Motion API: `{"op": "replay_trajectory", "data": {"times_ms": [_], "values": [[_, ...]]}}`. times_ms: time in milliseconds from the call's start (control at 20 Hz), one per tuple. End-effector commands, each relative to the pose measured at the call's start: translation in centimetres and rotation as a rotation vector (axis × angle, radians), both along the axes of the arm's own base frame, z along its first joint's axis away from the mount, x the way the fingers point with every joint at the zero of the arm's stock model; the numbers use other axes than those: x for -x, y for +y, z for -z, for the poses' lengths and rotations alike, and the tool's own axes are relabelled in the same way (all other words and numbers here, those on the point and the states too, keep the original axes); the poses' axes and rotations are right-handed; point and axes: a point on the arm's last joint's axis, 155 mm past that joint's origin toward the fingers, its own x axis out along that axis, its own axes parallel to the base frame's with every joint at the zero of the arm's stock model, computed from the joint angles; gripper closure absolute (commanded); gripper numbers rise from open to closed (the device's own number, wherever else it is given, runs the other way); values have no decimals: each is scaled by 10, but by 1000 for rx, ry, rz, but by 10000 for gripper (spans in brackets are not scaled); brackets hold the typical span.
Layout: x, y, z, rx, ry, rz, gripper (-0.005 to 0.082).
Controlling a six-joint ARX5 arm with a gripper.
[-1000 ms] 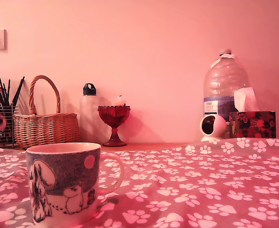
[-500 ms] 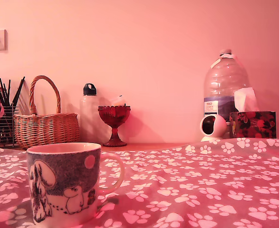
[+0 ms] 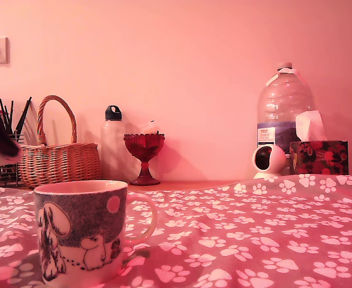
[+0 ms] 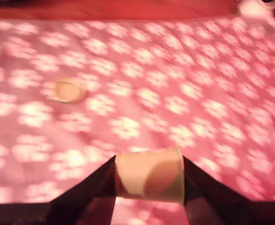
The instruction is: Pick the coffee capsule and then drop it inside the coffee cup in front of you
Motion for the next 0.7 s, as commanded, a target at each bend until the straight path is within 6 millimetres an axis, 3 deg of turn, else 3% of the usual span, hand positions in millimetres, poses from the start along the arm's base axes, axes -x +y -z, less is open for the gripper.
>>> {"op": "replay_trajectory", "data": {"times_ms": [0,400,650], "values": [[5,-10,-6,-3,-21,30,539],[35,-60,-26,-39,-72,163,539],[57,-79,-30,-64,-76,223,539]]}}
